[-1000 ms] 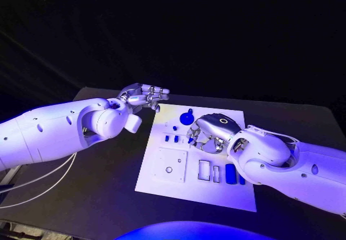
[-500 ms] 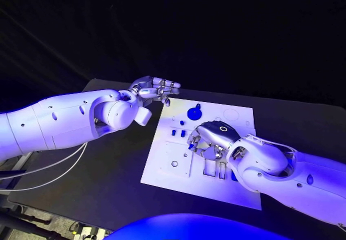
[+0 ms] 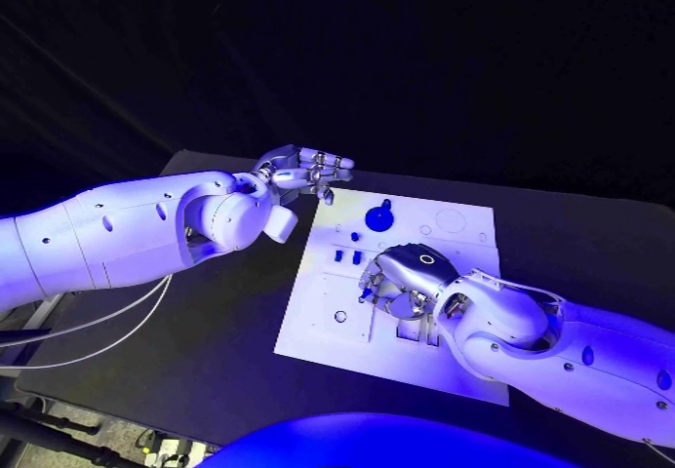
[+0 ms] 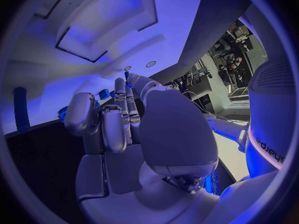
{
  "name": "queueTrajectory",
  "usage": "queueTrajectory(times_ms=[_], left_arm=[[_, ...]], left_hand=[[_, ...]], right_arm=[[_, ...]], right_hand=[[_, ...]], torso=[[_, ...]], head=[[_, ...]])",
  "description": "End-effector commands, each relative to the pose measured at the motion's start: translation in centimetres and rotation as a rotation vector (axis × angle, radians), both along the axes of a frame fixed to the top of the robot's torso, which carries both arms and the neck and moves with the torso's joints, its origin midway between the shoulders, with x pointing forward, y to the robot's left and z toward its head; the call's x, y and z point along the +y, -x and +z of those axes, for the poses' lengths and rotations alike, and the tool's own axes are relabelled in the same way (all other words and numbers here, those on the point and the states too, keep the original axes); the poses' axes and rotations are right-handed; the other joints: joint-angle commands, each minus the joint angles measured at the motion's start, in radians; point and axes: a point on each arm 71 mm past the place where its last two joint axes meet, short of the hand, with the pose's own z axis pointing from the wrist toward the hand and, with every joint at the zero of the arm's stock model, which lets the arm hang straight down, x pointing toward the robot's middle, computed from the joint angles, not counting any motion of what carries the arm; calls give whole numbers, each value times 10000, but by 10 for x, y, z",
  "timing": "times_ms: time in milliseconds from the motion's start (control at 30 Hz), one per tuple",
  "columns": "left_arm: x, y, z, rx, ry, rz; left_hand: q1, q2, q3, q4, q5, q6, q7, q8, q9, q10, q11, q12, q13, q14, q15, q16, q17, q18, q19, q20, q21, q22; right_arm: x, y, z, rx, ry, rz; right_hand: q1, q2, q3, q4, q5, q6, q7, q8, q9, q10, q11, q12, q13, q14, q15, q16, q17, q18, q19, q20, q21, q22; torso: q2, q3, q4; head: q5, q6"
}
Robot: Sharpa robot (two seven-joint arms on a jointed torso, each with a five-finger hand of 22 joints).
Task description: Assemble the parts on the task board
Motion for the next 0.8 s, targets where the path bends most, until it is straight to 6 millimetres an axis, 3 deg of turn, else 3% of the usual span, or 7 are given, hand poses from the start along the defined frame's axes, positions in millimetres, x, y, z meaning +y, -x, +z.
queueTrajectory(times_ms=[33,800], left_arm=[[-3,0,1,-48,49,-148],[-3,0,1,33,41,-220]], left_hand=[[44,25,7,-45,1,-50,47,-31,-14,-79,-21,38,12,-48,-10,-56,-11,118,-38,5,-63,-5],[38,35,-2,-41,1,-48,49,-29,-17,-81,-19,45,16,-60,-7,-72,-38,120,-44,8,-81,-24]], right_arm=[[1,1,-2,-114,192,134],[6,2,-6,-16,458,217]], right_hand=[[-65,53,66,10,55,16,-4,-10,11,33,18,-36,-13,451,-92,62,10,-71,57,21,37,201],[-87,58,61,16,61,8,3,-16,12,31,25,-44,-14,455,-88,77,28,-79,78,22,69,222]], torso=[[3,0,7],[-7,4,4]], head=[[43,-17],[110,-73]])
